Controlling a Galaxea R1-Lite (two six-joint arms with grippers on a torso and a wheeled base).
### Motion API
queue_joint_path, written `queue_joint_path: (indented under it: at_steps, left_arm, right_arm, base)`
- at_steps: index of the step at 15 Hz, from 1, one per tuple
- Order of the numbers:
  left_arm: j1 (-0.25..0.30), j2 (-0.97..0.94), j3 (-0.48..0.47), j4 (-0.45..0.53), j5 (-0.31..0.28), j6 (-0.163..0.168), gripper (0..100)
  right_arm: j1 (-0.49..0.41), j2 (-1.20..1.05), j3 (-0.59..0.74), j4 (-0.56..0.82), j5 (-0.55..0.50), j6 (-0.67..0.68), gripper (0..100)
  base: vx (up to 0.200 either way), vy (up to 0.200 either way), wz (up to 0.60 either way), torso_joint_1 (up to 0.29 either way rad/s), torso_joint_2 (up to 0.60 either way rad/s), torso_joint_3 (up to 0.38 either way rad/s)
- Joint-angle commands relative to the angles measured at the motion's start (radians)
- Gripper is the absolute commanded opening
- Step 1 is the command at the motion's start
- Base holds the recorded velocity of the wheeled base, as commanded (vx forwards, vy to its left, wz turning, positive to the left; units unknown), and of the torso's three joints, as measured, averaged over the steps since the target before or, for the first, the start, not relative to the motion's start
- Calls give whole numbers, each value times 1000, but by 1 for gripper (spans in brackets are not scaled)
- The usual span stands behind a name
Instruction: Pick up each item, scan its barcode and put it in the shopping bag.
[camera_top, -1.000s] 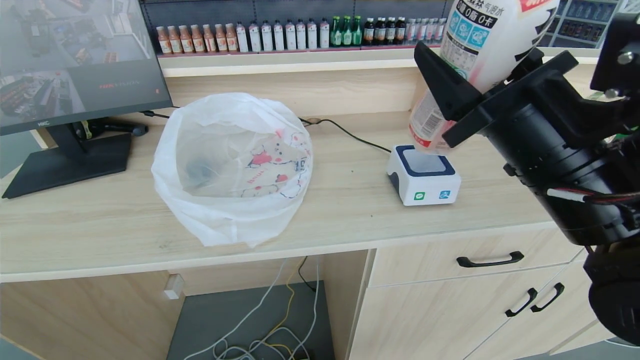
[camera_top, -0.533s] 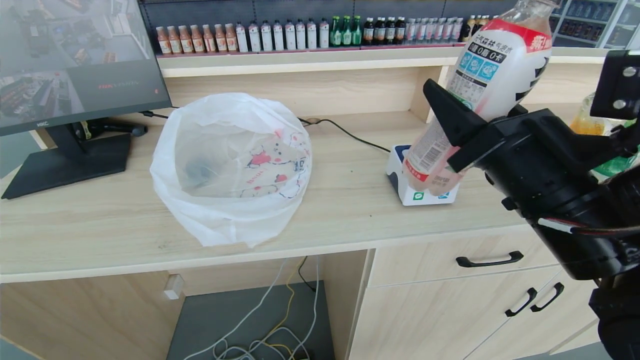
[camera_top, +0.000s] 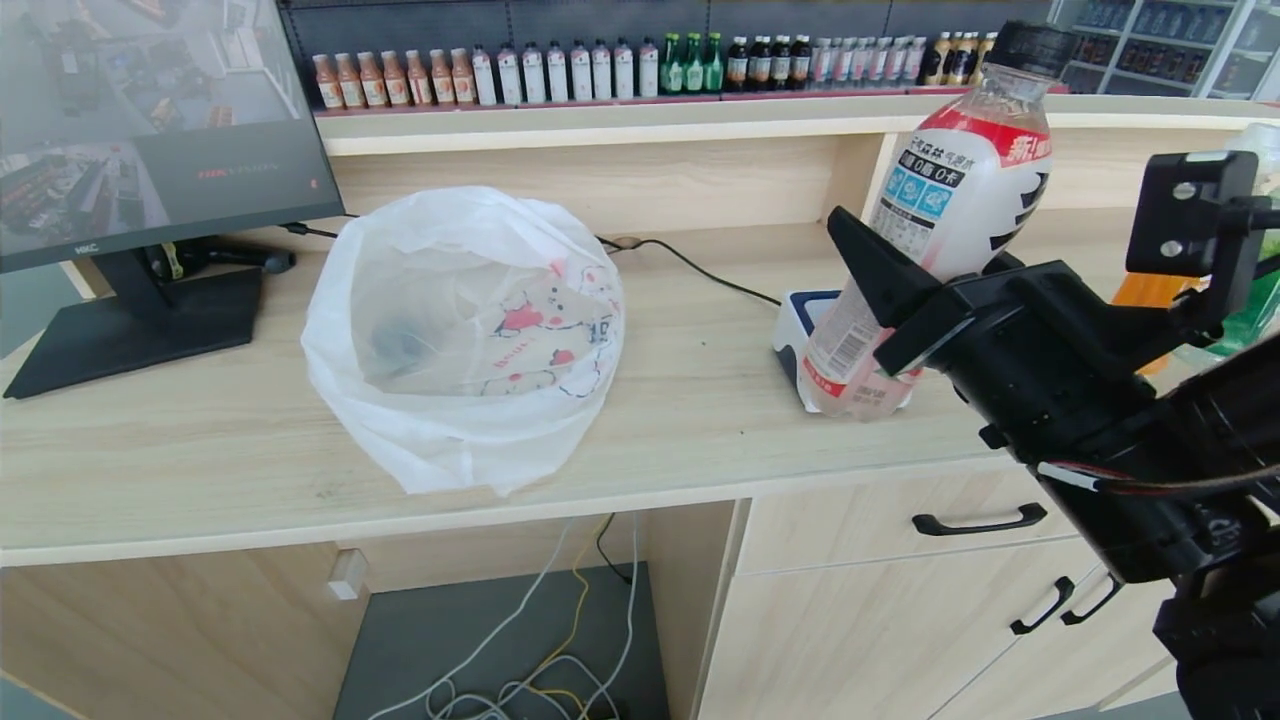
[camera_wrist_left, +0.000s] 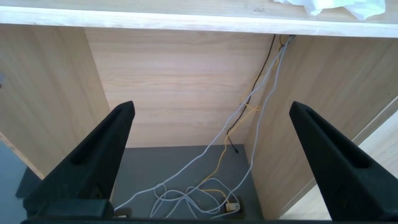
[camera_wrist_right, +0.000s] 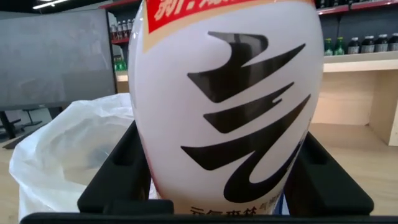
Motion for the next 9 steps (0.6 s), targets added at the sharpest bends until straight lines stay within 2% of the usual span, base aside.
queue_joint_path:
  at_steps: [1,9]
  left_arm:
    - [0,0,0,0,-1,0,100]
    - [0,0,0,0,-1,-3,100]
  right_arm:
    - [1,3,1,-2,0,-1,0]
    - [-2,11,-40,-2,0,-3,0]
  base:
    - [0,200,0,-7,2,2]
    - [0,200,0,3,4,1]
